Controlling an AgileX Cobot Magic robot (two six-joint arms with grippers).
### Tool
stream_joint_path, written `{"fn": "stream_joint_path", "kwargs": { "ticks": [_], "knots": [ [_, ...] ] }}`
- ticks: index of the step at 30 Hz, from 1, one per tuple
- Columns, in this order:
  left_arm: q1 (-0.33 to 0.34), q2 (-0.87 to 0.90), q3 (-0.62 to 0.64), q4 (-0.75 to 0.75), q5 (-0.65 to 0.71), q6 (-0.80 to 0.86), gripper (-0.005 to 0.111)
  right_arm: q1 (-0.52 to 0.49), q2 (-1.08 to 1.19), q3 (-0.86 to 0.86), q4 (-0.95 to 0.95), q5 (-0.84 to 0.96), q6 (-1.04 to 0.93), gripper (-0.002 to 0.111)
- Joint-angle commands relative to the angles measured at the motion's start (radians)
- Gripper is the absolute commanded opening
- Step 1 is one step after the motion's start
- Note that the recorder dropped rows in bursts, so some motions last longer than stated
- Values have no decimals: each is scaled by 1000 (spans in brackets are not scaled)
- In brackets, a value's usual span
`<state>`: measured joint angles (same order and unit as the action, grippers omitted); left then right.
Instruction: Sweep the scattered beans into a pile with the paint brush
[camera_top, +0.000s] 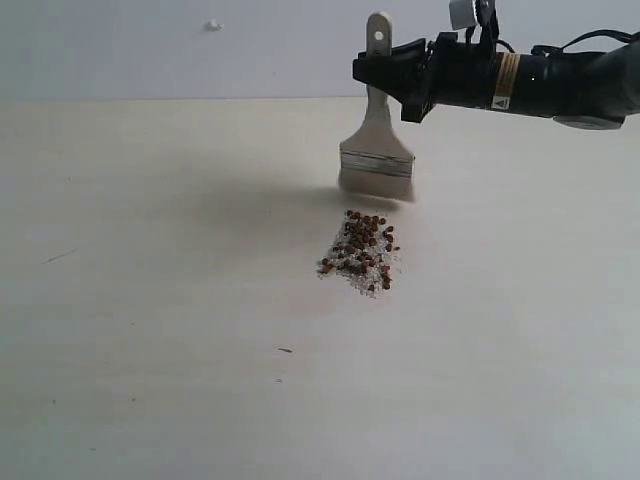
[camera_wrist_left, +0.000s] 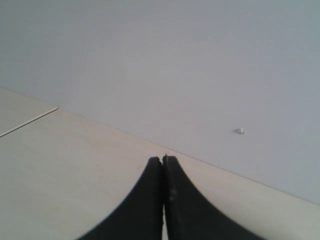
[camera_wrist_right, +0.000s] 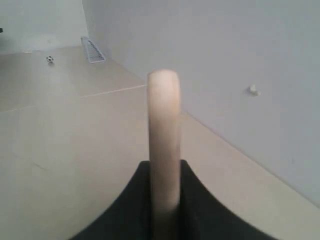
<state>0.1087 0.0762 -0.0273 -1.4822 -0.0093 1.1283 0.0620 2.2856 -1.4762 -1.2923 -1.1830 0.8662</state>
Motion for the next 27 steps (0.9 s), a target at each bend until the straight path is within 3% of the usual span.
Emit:
{"fn": "stream_joint_path", "kwargs": {
  "ticks": [1,15,27],
  "knots": [
    [3,3,4,-4,3,-1,0,-7,-3,-6,-12,-38,28,0],
    [3,3,4,-4,3,-1,0,-7,-2,-6,-7,17,-54,0],
    [3,3,4,-4,3,-1,0,-7,13,-6,-123,-38,81,0]
  ]
}}
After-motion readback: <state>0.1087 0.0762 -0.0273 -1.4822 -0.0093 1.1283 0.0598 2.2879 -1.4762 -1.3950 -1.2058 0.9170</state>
